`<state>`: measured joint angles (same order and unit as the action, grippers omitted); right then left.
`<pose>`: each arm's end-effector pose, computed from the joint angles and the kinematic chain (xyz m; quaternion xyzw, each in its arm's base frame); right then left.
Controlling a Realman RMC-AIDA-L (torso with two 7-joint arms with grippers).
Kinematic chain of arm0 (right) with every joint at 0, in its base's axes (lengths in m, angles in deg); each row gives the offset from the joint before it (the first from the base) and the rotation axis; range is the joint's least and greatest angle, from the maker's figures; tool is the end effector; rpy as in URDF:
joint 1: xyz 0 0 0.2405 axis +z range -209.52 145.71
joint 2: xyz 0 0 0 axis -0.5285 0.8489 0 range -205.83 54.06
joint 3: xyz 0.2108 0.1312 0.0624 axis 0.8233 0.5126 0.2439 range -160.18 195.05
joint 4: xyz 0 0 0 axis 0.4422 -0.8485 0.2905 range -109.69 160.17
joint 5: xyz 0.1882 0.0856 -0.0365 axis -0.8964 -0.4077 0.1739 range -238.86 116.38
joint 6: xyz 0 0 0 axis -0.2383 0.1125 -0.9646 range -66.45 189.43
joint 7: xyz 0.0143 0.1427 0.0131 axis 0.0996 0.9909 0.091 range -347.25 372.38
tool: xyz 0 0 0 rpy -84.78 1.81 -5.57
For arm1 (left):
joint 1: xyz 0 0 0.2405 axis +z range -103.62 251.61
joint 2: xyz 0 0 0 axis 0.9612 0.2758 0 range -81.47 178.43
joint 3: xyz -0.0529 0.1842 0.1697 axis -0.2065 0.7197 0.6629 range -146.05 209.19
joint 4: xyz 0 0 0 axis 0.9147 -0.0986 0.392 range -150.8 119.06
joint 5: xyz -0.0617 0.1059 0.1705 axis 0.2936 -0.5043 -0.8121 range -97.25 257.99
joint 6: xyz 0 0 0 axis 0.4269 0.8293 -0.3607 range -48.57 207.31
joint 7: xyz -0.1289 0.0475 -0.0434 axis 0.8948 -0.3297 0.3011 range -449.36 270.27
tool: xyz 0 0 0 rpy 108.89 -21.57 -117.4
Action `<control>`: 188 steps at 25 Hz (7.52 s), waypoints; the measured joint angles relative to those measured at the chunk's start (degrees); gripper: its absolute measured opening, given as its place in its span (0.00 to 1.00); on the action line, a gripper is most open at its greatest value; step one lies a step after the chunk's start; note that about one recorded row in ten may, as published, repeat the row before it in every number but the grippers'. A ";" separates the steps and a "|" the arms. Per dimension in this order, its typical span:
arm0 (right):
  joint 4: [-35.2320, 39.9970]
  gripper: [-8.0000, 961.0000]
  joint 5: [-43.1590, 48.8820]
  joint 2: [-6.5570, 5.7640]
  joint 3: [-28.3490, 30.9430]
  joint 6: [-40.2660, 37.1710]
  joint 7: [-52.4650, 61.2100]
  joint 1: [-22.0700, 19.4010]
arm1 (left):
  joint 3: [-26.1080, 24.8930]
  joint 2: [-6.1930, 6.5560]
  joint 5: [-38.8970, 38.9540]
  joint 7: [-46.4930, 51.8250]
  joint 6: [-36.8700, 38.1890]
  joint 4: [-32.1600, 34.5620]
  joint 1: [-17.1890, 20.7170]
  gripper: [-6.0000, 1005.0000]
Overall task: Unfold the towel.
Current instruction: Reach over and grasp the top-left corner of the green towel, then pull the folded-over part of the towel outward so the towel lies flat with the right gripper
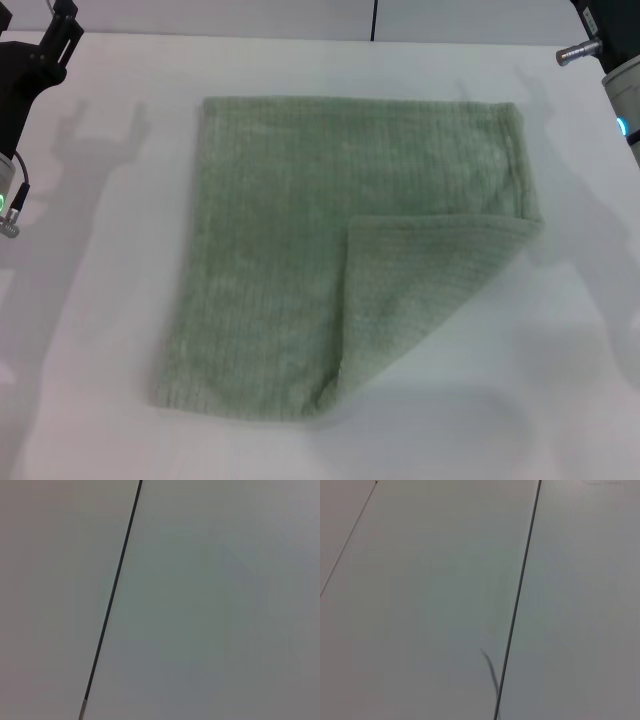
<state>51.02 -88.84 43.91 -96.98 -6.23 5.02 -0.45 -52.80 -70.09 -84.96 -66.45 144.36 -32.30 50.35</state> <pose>0.1943 0.3851 -0.0102 -0.6991 0.0130 0.3873 0.6010 -0.3120 0.3549 0.0227 -0.6398 -0.2634 -0.4070 0.5963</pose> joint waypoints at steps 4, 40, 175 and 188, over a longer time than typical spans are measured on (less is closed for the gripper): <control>0.12 0.86 0.00 0.00 -0.07 -0.01 0.00 0.00 | -0.01 0.00 -0.07 -0.14 -0.19 0.15 -0.17 0.83; 5.45 0.86 0.28 -0.28 -0.19 5.94 5.72 1.95 | 13.51 0.04 -0.08 3.75 -22.18 -0.44 -8.49 0.39; 18.35 0.85 -21.07 -0.64 28.83 134.69 -44.33 21.17 | 23.63 0.09 0.27 13.02 -44.58 -0.27 -17.08 0.00; 15.78 0.85 -22.00 -0.45 28.18 132.10 -45.70 21.36 | 24.00 -0.01 0.18 13.02 -44.83 -0.53 -16.89 0.00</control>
<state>66.80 -110.85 43.46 -68.81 125.87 -40.68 20.91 -28.80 -70.10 -84.78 -53.42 99.52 -32.84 33.46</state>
